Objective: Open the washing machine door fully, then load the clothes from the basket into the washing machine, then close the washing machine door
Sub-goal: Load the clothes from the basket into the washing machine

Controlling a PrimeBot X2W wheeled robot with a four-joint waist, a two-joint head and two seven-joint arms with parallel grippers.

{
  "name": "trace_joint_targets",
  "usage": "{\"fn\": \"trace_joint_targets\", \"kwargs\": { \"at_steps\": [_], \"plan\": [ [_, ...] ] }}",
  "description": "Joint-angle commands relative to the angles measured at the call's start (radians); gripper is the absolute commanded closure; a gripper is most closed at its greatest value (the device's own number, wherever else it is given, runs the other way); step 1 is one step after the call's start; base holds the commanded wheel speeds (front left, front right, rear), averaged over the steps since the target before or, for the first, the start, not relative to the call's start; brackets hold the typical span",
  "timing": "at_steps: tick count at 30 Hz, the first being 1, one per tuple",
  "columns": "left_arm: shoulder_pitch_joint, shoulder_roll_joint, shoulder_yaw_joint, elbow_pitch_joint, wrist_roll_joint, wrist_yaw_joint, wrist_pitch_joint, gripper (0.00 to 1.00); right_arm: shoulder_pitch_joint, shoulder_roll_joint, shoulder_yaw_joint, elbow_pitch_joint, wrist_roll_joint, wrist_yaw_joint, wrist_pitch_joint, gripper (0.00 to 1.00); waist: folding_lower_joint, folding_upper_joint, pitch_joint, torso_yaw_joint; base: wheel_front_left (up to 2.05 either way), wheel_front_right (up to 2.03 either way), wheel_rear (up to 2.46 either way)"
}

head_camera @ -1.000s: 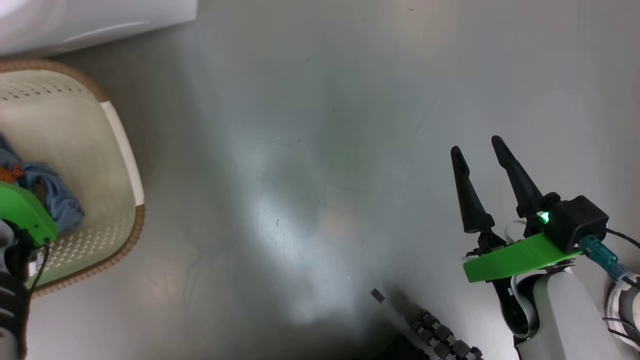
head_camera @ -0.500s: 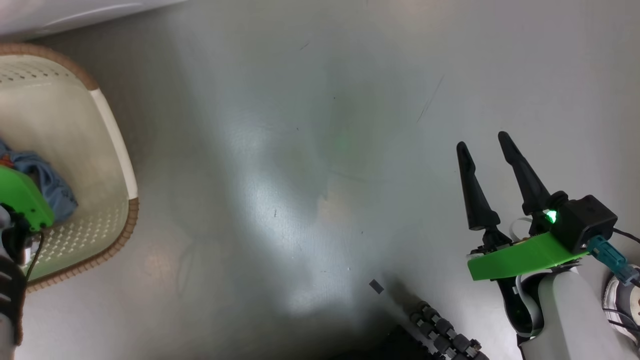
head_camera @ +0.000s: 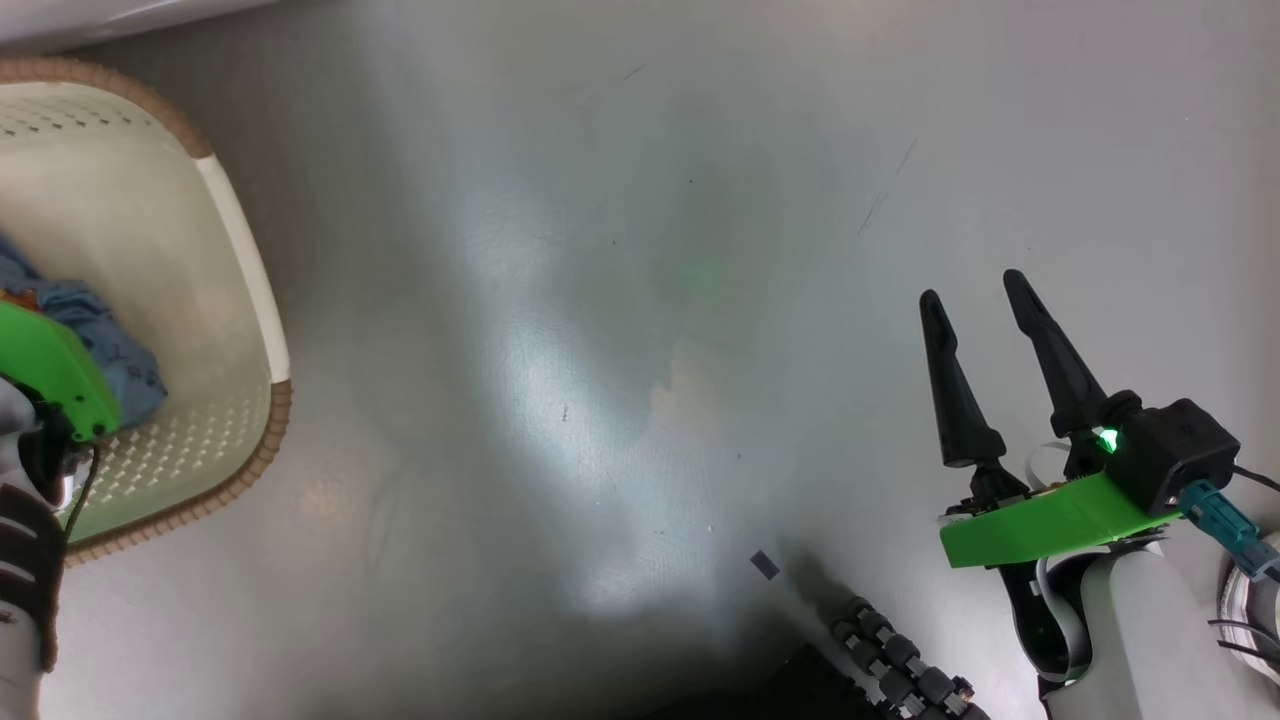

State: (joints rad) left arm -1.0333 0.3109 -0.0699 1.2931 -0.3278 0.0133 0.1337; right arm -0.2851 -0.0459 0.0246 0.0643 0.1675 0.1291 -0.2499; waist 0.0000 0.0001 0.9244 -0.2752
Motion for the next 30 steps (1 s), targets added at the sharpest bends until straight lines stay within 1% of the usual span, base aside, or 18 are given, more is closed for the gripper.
{"fn": "trace_joint_targets", "kwargs": {
  "at_steps": [1, 9, 17, 20, 22, 30],
  "plan": [
    [0.014, 0.037, 0.010, -0.003, 0.005, 0.008, 0.006, 1.00, 0.042, -0.004, 0.015, -0.019, -0.010, 0.002, -0.012, 0.00, 0.0000, -0.0001, -0.001, 0.002, 0.00, 0.00, 0.00],
    [0.030, 0.038, 0.011, -0.003, -0.014, -0.002, 0.006, 1.00, 0.023, -0.004, 0.023, -0.020, -0.022, 0.002, -0.012, 0.00, 0.0000, -0.0001, -0.015, 0.010, 0.00, 0.00, 0.00],
    [0.058, 0.051, 0.012, -0.003, -0.028, -0.013, -0.028, 1.00, -0.005, -0.004, 0.038, -0.007, -0.020, 0.002, -0.012, 0.00, 0.0000, -0.0001, -0.054, 0.002, 0.00, 0.00, 0.00],
    [0.077, 0.059, 0.014, -0.002, -0.035, -0.022, -0.055, 1.00, -0.023, -0.004, 0.048, -0.001, -0.017, 0.002, -0.012, 0.00, 0.0000, -0.0001, -0.078, -0.004, 0.00, 0.00, 0.00],
    [0.107, 0.063, 0.013, -0.002, -0.041, -0.039, -0.083, 1.00, -0.035, -0.004, 0.058, 0.007, -0.016, 0.002, -0.012, 0.00, 0.0000, -0.0001, -0.109, -0.006, 0.00, 0.00, 0.00],
    [0.182, 0.052, 0.004, -0.002, -0.052, -0.076, -0.159, 1.00, -0.030, -0.004, 0.071, 0.036, -0.031, 0.002, -0.012, 0.00, 0.0000, -0.0001, -0.213, 0.018, 0.00, 0.00, 0.00]
  ]
}}
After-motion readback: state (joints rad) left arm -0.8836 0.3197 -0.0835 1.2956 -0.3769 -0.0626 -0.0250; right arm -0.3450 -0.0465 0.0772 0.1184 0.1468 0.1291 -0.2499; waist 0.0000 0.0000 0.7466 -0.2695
